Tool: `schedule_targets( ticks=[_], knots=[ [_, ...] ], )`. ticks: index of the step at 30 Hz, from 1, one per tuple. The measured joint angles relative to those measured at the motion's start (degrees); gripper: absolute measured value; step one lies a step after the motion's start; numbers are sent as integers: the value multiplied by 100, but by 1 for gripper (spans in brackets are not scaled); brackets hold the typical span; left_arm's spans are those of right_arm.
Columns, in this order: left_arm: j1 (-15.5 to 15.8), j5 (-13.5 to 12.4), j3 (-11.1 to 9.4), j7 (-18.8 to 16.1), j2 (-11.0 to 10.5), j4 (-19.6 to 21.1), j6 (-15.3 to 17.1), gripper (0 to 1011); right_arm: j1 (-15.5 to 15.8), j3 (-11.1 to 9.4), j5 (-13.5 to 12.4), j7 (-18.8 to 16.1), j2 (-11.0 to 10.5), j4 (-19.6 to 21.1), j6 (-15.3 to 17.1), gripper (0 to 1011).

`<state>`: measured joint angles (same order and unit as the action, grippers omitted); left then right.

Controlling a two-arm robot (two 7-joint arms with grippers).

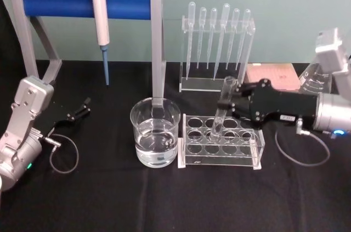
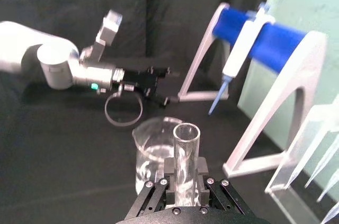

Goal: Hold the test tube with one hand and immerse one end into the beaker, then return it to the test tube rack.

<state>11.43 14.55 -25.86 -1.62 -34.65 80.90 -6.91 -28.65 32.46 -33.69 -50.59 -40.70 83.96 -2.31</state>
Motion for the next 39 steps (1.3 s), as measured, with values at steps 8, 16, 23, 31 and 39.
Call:
schedule_targets(
  ticks=[8,16,23,31,39],
  knots=[
    [0,0,0,0,0,0,0,1000,1,-228,-405,30,-155,429,240,238],
    [0,0,0,0,0,0,0,1000,-214,-261,-648,44,-301,716,580,238],
    [0,0,0,0,0,0,0,1000,-422,-115,-653,39,-401,773,797,237],
    [0,0,0,0,0,0,0,1000,-526,21,-634,42,-468,756,879,238],
    [0,0,0,0,0,0,0,1000,-529,35,-633,42,-479,754,877,237]
  ],
)
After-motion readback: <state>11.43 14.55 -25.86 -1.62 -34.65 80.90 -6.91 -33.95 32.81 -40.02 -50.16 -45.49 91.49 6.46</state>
